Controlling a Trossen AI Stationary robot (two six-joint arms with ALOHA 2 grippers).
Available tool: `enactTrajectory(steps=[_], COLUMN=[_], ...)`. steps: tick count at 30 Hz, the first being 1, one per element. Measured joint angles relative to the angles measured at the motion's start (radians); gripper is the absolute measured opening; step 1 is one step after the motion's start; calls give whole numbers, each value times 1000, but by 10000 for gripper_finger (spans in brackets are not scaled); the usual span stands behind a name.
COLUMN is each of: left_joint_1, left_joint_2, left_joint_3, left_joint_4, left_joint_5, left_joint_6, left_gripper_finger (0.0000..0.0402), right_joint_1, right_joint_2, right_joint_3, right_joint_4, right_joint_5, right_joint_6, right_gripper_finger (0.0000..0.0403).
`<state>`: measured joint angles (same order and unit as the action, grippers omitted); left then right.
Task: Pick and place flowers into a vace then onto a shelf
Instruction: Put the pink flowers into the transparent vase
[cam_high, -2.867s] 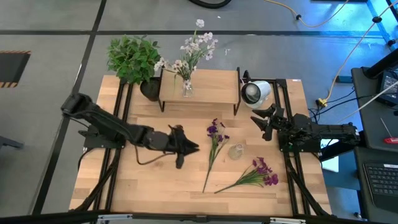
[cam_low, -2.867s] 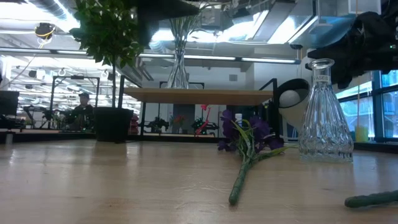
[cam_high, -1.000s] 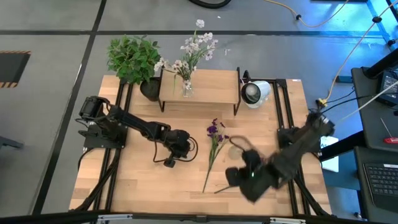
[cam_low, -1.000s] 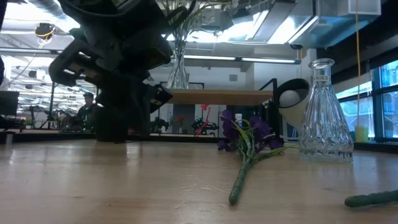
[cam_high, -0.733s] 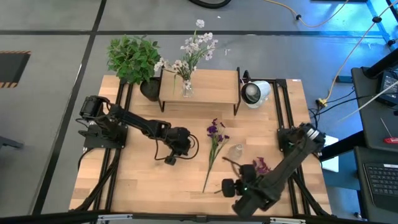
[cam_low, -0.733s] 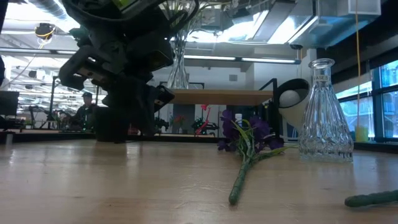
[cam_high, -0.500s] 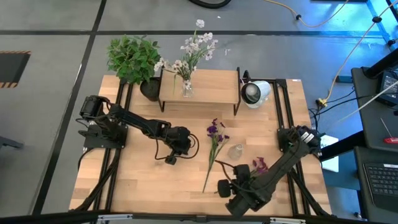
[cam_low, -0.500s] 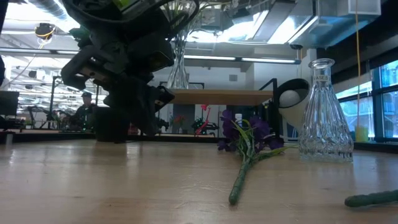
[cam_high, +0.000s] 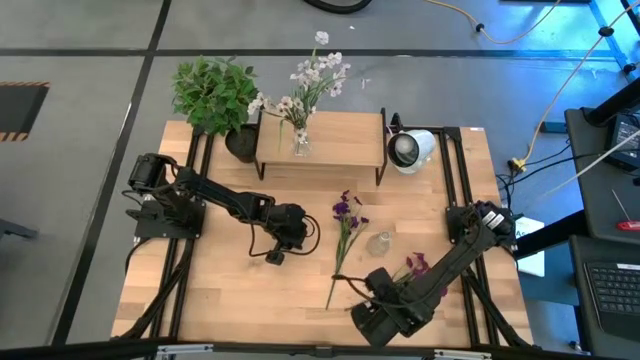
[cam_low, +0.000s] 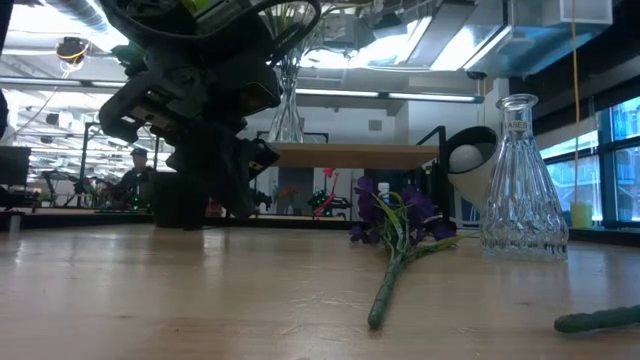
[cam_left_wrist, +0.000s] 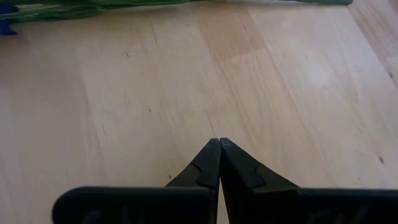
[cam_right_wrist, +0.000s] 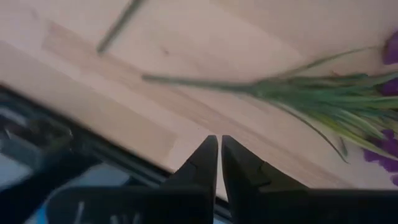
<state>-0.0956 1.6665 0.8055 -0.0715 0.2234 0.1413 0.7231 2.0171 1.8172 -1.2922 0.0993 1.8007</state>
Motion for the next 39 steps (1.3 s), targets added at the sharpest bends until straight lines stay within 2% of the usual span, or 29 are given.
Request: enactTrajectory(steps=[8,15,27,30,39], left_joint_1=[0,0,0,0,0], left_joint_2=[0,0,0,0,0], left_joint_3=[0,0,0,0,0], left_joint_4=[0,0,0,0,0], left_joint_5=[0,0,-1,-1,-2], left_joint_6=[1,2,2,2,2], left_gripper_finger=[6,6,6,6,6], right_joint_1=[0,-22,-46,-46,-46], right_joint_2=[0,0,0,0,0], right_joint_3=[0,0,0,0,0], right_joint_4=[18,13,62,74,18], right_joint_5=[-51,-59,-60,-60,-60], right_joint_6=[-211,-316,-340,-340,-338], right_gripper_finger=[28,41,49,73,188])
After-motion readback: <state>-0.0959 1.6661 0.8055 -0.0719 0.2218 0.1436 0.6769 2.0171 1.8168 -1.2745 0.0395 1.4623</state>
